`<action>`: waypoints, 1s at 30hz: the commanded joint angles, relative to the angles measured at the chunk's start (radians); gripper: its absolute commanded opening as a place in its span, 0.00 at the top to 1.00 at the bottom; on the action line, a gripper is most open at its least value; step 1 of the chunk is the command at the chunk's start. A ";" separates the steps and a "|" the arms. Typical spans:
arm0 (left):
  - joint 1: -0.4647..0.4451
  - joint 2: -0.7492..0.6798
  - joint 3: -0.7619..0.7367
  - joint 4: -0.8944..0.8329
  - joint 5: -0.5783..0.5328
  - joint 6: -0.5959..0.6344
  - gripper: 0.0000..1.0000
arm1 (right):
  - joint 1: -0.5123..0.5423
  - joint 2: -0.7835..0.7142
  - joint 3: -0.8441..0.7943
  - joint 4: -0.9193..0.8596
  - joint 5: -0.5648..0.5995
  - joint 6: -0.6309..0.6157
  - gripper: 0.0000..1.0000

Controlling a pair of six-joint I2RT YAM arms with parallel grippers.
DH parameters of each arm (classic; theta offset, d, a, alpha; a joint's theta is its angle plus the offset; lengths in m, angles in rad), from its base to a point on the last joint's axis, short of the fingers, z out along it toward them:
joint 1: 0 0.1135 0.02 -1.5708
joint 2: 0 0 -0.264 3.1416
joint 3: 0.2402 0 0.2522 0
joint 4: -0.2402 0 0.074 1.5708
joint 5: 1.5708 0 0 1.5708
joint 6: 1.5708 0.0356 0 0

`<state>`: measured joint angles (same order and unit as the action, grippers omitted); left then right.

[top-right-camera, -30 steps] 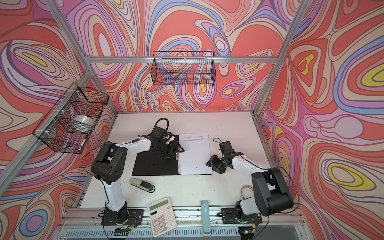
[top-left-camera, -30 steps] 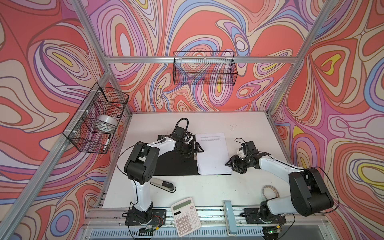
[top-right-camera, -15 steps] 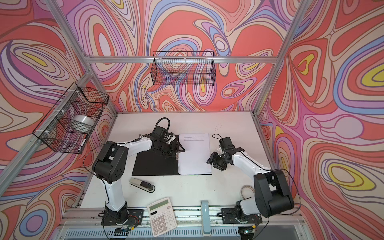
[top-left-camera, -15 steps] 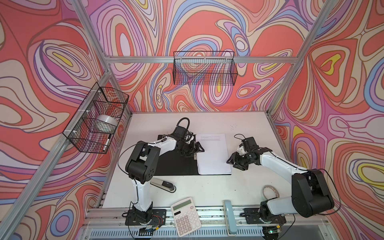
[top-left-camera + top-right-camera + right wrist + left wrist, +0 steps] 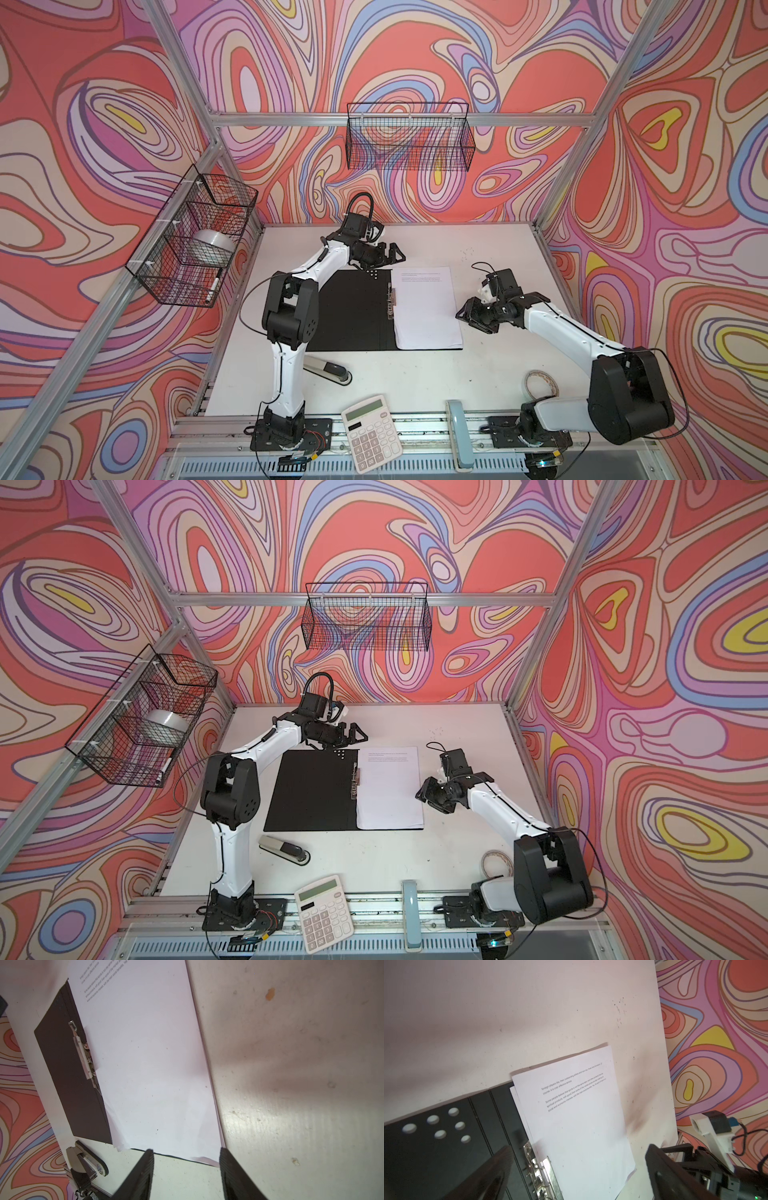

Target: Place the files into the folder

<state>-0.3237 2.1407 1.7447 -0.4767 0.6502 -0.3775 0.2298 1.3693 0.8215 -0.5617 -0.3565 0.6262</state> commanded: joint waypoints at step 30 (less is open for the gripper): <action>0.011 0.143 -0.005 0.016 0.247 -0.126 0.04 | -0.002 -0.079 -0.033 0.032 -0.012 0.023 0.48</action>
<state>-0.3195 2.2723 1.7611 -0.4828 0.8623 -0.4770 0.2295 1.3151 0.8028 -0.5316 -0.3668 0.6453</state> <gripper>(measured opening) 0.963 0.523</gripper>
